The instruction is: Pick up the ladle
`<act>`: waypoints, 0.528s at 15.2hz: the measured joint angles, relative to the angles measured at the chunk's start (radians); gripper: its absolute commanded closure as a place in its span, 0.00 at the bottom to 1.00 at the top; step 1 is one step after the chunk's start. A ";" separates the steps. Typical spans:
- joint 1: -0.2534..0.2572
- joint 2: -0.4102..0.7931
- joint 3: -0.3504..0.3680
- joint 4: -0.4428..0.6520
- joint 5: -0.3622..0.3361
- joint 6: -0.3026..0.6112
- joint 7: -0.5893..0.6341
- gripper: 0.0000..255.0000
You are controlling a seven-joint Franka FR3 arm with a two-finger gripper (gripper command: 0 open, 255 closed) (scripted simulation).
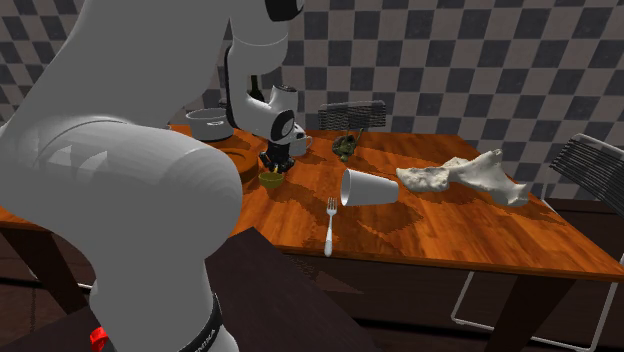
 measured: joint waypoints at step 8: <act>-0.001 -0.023 0.003 -0.004 0.001 -0.021 0.005 1.00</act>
